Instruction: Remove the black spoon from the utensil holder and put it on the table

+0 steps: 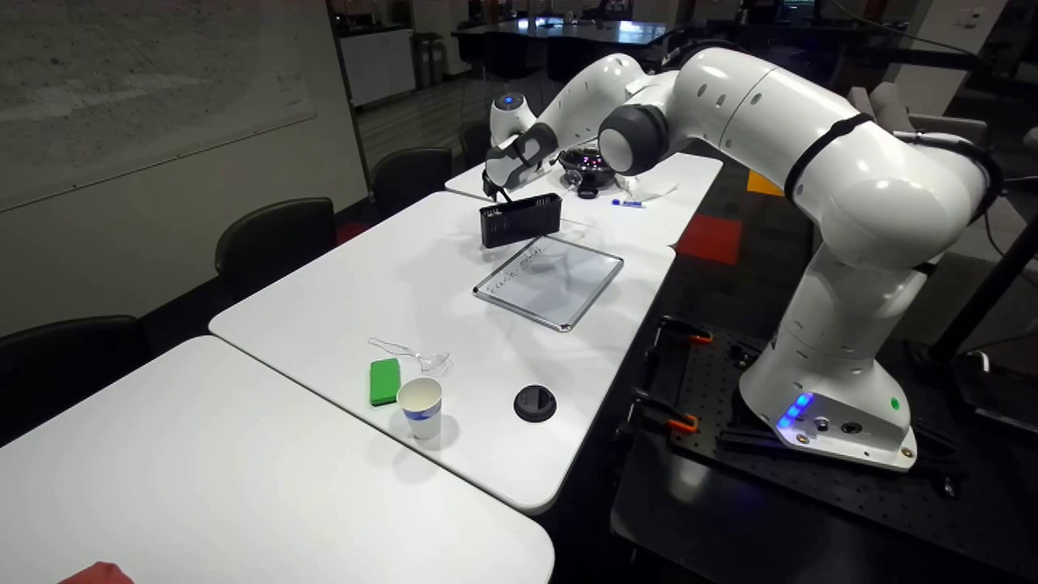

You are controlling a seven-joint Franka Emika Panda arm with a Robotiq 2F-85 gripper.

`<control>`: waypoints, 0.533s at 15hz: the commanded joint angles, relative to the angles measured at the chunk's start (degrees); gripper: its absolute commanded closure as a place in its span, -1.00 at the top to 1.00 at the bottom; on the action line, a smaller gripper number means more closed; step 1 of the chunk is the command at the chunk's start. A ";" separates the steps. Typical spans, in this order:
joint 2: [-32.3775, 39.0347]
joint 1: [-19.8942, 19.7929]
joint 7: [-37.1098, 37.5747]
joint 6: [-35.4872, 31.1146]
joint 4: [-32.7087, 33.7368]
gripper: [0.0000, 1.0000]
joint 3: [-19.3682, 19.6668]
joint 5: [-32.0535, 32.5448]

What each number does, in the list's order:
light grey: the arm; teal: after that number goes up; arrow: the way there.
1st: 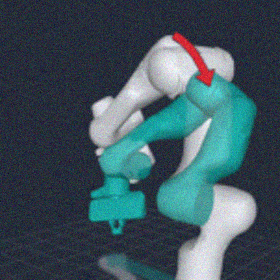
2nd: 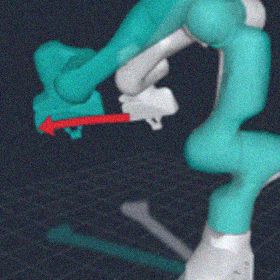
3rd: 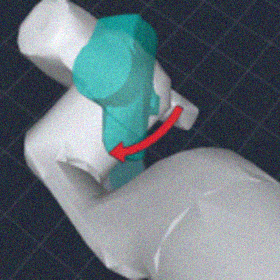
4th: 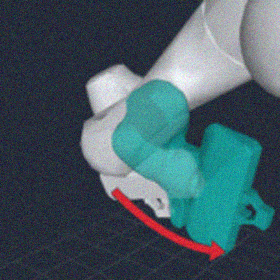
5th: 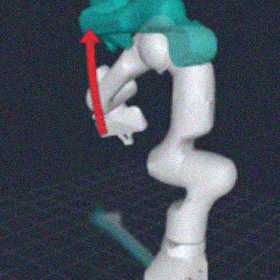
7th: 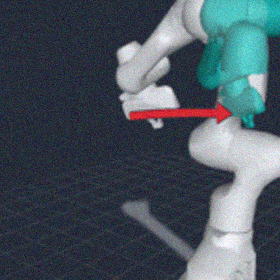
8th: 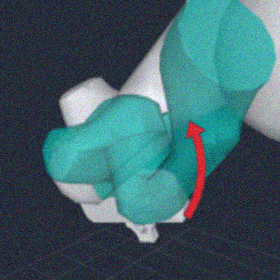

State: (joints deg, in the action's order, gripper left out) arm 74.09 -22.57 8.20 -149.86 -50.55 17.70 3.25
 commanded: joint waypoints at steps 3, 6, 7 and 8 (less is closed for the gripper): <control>4.10 -1.12 1.18 4.23 7.89 0.31 0.97 0.80; 4.37 -0.96 1.24 4.10 8.12 -0.15 1.47 0.59; 4.51 -0.93 1.29 4.08 8.29 -0.33 1.58 0.59; 4.67 -0.91 1.32 4.06 8.51 -0.46 1.71 0.58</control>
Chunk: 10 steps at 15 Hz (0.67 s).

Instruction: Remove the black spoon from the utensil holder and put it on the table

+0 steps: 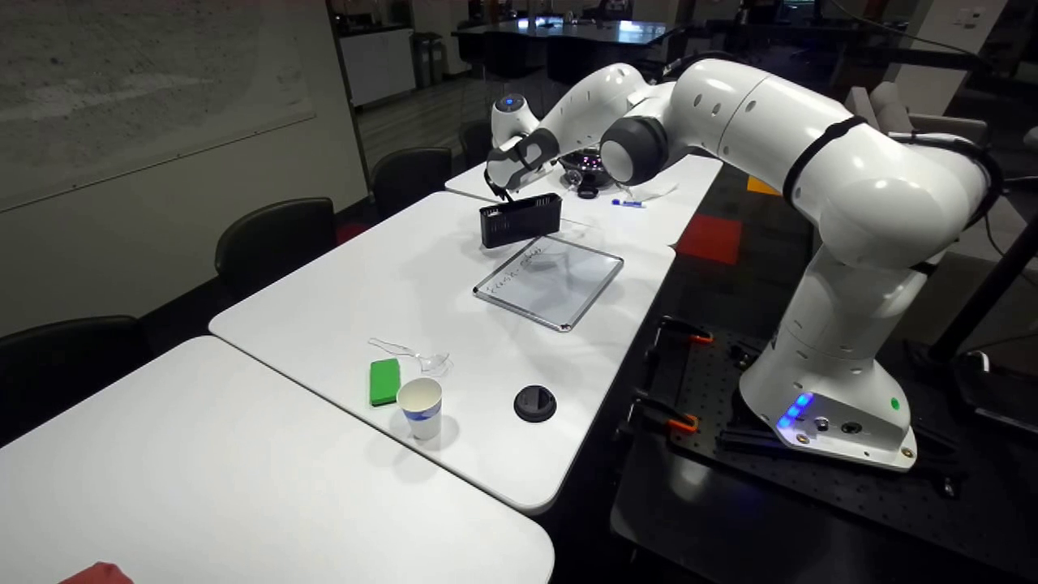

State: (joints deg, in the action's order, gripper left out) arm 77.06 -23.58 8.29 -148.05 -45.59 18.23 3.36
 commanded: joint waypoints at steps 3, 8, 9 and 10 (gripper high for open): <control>2.01 0.51 2.10 1.95 3.71 -0.94 2.14 0.71; -1.42 1.97 4.53 -0.87 -0.91 -0.92 3.83 0.42; -2.48 2.31 5.04 -1.16 -2.10 -0.92 4.14 0.32; -3.88 2.26 4.70 -2.06 -3.51 -0.92 3.53 -0.05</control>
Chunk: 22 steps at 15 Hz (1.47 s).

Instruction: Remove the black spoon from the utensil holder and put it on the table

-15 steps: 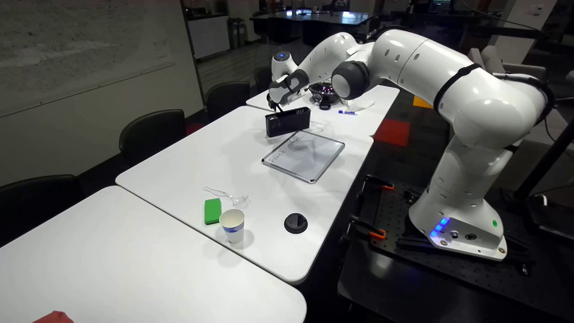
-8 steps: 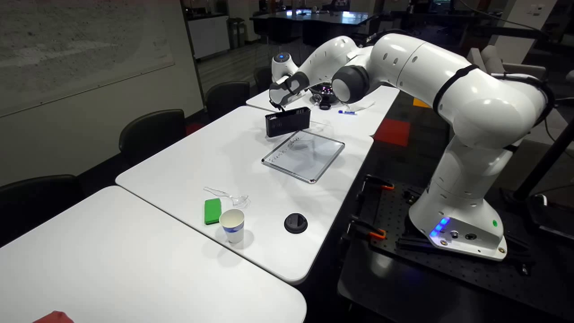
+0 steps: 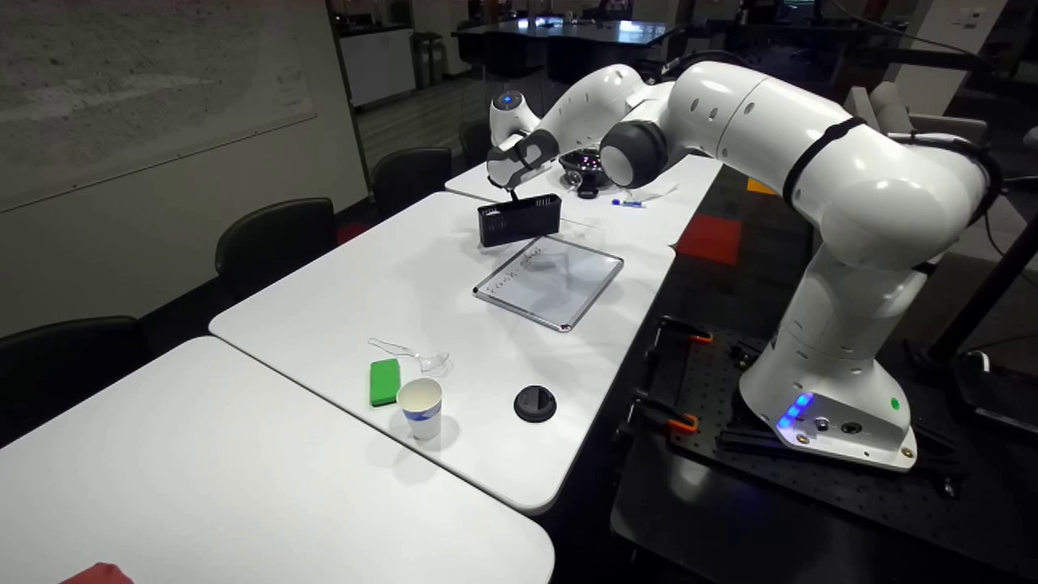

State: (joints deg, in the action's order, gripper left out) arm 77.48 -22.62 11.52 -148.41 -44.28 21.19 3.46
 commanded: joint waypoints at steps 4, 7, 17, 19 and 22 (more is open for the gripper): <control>-10.43 2.40 1.12 -5.28 -11.11 -0.92 0.52 -0.30; -16.87 4.08 0.40 -5.98 -17.79 -0.92 0.58 0.00; -38.18 2.55 -13.27 -6.77 -38.20 -0.92 -17.57 -2.74; -42.12 1.43 -15.94 -5.31 -43.00 -0.92 -23.26 -5.04; -46.51 1.98 -20.89 -2.04 -49.58 -0.92 -27.69 -11.88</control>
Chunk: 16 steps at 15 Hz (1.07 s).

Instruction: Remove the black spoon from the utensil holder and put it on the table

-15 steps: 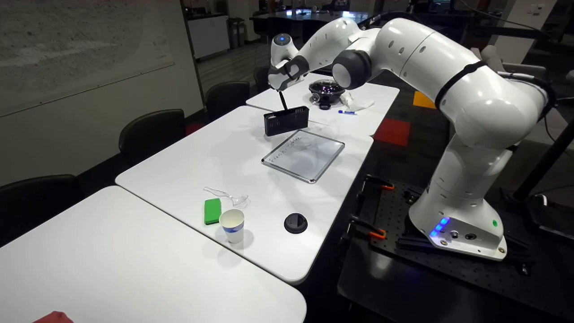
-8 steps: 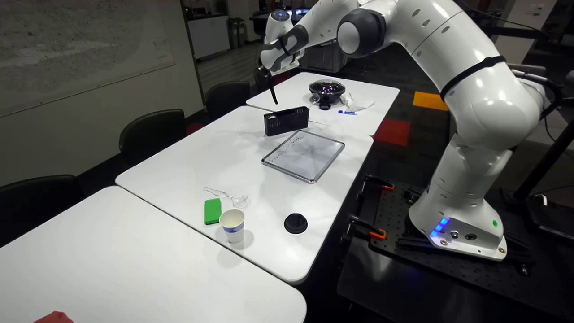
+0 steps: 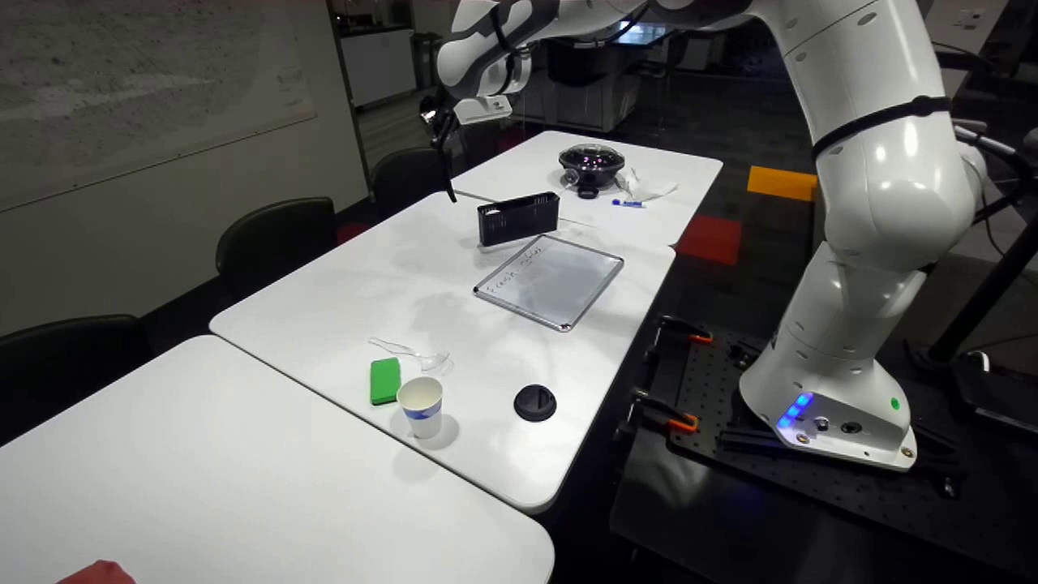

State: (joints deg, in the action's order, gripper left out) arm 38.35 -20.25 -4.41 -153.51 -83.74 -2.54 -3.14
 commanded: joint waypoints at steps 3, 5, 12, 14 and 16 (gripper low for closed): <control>-8.72 0.58 -7.24 10.12 -12.51 -0.92 -6.21 -10.61; -8.02 2.37 -5.86 15.76 -11.82 -0.92 -4.92 -11.94; 1.88 8.31 0.86 28.76 -2.34 -0.92 2.36 -7.99; 5.73 9.25 1.41 29.66 0.87 -0.92 3.22 -7.02; 9.33 9.83 1.26 28.98 3.63 -0.92 3.45 -6.55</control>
State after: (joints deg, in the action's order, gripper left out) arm 42.20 -11.95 -5.00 -126.79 -86.60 -0.17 -11.17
